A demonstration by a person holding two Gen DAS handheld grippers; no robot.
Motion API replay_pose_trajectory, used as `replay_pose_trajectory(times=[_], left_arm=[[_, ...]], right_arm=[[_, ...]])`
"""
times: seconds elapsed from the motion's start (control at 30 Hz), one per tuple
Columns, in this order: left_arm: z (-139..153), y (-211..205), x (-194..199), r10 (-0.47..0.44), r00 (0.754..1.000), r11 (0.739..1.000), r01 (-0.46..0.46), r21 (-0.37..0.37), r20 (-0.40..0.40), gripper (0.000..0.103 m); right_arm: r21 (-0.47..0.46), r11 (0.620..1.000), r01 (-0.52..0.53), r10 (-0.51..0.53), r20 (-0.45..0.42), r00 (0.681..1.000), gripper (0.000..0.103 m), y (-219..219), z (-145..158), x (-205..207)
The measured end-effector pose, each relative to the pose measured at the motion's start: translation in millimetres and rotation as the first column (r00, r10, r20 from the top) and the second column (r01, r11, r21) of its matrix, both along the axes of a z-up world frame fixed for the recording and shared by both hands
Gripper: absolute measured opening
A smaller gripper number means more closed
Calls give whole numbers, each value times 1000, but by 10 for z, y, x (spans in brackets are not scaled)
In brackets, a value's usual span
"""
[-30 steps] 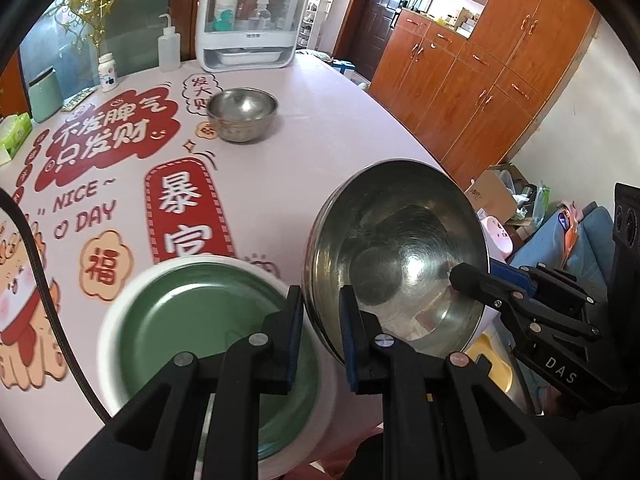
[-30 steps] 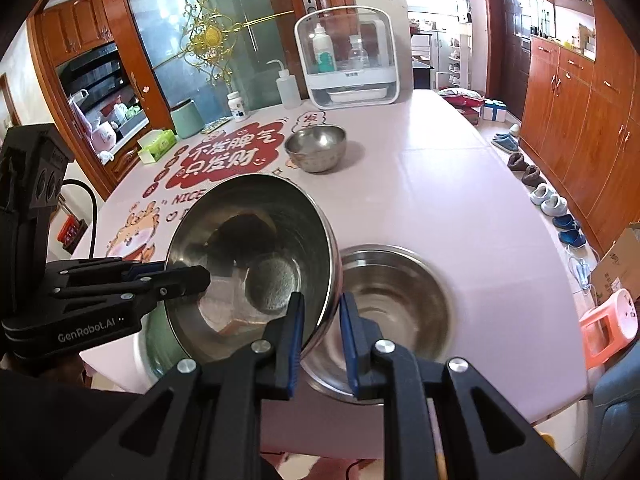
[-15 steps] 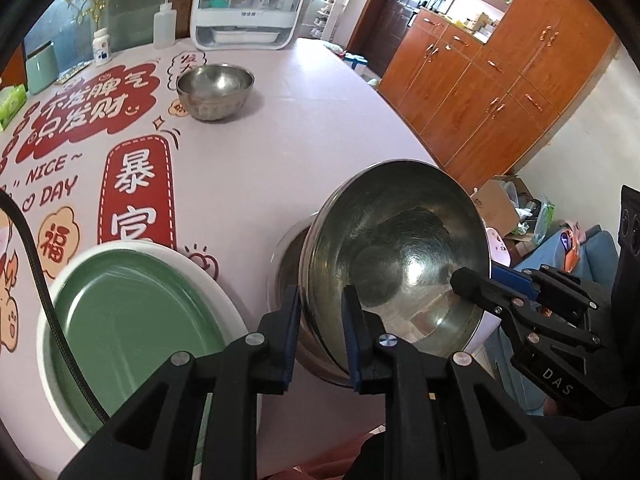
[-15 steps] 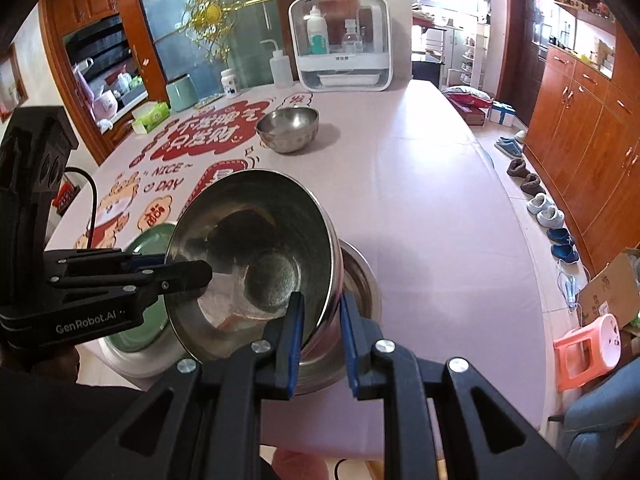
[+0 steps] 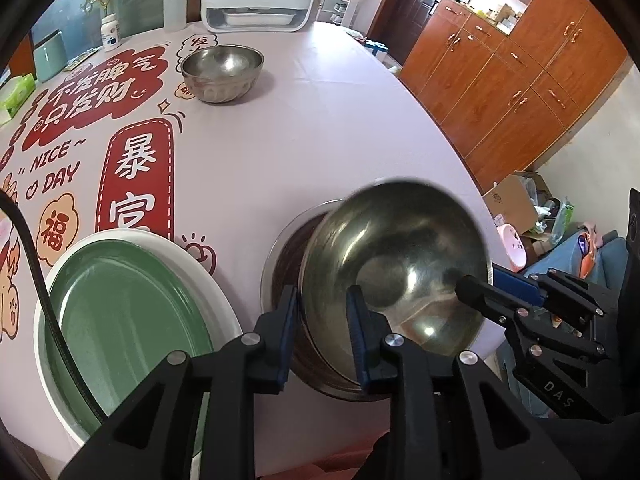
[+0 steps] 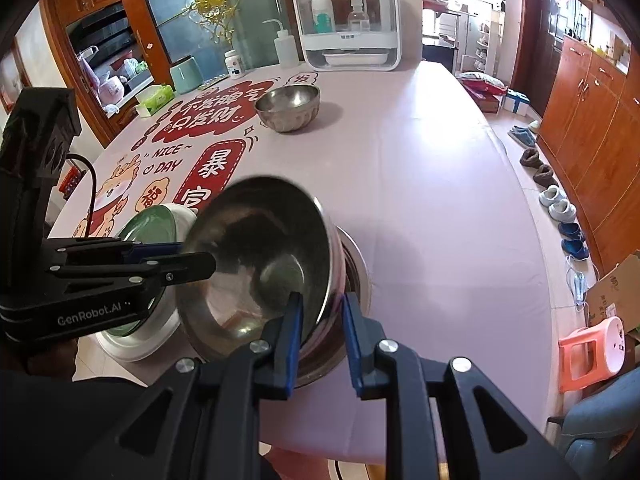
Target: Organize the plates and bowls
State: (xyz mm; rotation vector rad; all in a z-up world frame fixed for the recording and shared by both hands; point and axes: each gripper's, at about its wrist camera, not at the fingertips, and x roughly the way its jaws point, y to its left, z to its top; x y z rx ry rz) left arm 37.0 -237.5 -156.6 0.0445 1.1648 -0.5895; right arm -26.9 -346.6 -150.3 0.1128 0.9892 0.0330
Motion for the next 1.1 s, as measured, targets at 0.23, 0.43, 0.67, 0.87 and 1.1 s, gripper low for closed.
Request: replay_pose_trajectory(times=[0.23,0.43,0.67,0.87,1.1], left_arm=[[94,9,7,18,999,1000,-18,10,30,24],[181,96,64,41,998,998,-44,42,55,24],[316,215,240,74,995,995,-79,69,71,31],[464,286,485,89,991,990,-99,103,100,46],[675,340,811,90,989,989,-103,108,115,58]], right_arm=[[29,1000,12,-12,20,1000,21,-67,16,-15],[64,998,23,-24,23,999,21,-78,4,62],[84,996,34,-38,42,998,30,-84,51,227],[43,999,24,-27,84,996,41,-49,223,480],[-18,1000,3,0,117,993,42,39,436,867]])
